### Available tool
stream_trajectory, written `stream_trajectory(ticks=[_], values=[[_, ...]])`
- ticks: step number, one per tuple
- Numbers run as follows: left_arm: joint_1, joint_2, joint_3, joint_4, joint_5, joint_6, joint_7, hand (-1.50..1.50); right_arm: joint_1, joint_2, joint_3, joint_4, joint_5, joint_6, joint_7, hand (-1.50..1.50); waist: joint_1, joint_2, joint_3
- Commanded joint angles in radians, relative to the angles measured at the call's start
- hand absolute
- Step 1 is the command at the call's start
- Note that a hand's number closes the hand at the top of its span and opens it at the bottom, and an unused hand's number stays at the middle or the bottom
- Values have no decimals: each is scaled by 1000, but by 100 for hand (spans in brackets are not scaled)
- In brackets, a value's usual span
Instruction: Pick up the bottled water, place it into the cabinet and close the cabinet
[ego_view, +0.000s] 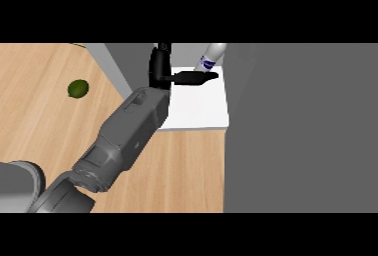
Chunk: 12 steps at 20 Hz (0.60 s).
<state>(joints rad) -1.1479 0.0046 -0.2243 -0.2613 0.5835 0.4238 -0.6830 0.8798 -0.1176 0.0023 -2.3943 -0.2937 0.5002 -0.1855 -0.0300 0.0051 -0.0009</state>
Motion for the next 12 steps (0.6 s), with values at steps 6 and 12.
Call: stream_trajectory(ticks=[6,12], values=[[195,-5,-120,-285,47,-15,75,-150,-6,27,45,-116,-13,-61,90,-150,28,-13,0],[342,-5,-224,-499,121,-72,87,-150,33,20,66,-159,-16,-59,90,-150,16,-11,0]])
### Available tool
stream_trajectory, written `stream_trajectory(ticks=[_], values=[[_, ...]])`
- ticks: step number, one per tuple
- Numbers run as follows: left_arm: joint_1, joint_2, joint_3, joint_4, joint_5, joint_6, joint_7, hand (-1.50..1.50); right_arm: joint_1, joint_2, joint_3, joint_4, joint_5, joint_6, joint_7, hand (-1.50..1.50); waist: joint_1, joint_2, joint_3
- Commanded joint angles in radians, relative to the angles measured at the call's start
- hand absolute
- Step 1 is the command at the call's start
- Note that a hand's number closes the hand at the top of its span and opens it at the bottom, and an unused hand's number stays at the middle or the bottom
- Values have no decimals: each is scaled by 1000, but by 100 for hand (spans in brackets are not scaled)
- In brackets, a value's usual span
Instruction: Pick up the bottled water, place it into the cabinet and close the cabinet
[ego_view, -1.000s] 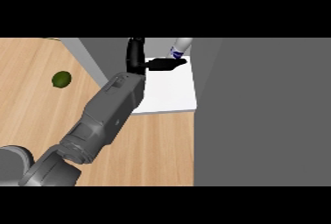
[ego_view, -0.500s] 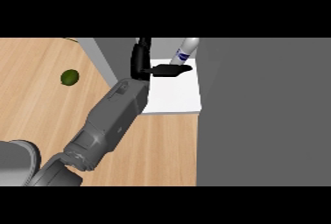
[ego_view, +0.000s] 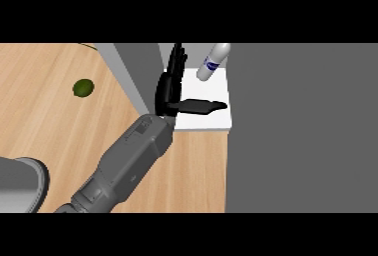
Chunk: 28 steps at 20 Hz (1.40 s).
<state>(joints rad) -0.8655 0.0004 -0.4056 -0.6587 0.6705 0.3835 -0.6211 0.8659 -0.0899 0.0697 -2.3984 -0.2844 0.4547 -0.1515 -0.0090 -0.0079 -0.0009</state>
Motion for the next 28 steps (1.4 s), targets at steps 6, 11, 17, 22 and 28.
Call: stream_trajectory(ticks=[6,11,17,22,28], values=[[308,41,-123,-397,-19,-72,19,-150,105,10,20,-101,51,15,-31,-150,15,-6,1],[460,58,-235,-607,-67,-45,28,-150,74,-55,-26,-160,33,9,22,-150,29,-5,0],[577,137,-257,-784,-58,-8,124,150,94,-147,14,-171,126,141,-36,150,16,-7,0],[715,241,-214,-912,-44,-26,92,150,160,-219,32,-197,143,248,-85,150,7,-5,0],[861,394,-147,-1063,6,-87,97,-150,139,-229,136,-284,269,278,-106,150,11,-7,-2]])
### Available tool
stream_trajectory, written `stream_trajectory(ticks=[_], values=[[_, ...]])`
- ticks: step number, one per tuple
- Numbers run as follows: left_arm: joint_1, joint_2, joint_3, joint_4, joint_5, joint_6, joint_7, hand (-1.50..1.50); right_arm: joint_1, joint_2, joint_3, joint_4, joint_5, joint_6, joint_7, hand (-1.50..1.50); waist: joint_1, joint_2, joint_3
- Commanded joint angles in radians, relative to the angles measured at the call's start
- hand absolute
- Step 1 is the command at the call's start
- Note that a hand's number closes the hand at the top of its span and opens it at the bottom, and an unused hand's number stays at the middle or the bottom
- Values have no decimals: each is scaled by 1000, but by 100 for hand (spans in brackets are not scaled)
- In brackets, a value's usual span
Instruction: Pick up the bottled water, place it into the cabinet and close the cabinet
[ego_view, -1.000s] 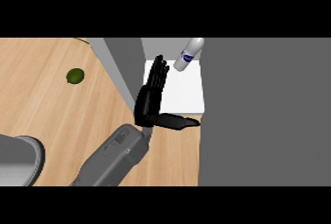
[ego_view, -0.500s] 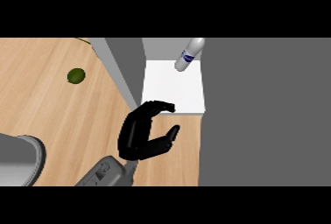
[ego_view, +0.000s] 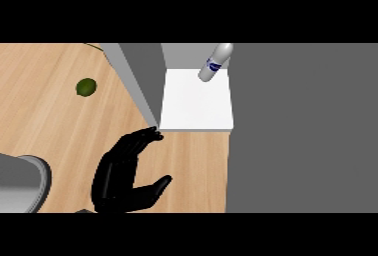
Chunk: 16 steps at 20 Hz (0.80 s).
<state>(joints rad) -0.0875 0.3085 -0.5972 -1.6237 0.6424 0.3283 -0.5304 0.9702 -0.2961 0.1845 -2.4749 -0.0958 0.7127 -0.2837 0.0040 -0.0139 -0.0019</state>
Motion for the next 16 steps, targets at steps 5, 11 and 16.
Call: stream_trajectory(ticks=[5,11,16], values=[[211,140,106,-172,91,-84,-38,-150,83,-45,179,-247,158,47,69,150,-4,2,-2],[321,186,149,-252,146,-119,-49,-150,-5,-85,352,-255,235,73,136,150,17,-7,-7],[374,251,207,-269,186,-174,-43,-150,-104,-96,439,-224,263,73,185,150,31,-9,-11]])
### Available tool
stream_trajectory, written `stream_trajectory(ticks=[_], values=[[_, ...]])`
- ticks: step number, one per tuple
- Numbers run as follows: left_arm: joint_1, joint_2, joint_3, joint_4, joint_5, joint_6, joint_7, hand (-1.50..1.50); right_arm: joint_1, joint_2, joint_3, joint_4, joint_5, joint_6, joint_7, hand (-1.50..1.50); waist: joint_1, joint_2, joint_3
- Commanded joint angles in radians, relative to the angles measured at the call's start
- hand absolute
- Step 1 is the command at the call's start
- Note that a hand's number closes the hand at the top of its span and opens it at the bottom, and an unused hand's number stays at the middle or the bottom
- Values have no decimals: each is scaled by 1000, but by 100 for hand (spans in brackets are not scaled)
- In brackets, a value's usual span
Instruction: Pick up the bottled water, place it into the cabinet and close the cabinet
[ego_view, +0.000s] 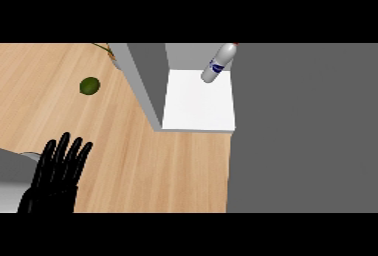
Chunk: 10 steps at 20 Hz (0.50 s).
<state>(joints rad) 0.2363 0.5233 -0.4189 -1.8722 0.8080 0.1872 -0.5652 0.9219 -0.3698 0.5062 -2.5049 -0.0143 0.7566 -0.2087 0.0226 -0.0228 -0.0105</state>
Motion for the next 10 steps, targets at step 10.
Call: stream_trajectory(ticks=[10], values=[[141,127,112,-82,92,-164,-21,-150,-60,53,294,-93,71,-106,140,150,71,22,-4]])
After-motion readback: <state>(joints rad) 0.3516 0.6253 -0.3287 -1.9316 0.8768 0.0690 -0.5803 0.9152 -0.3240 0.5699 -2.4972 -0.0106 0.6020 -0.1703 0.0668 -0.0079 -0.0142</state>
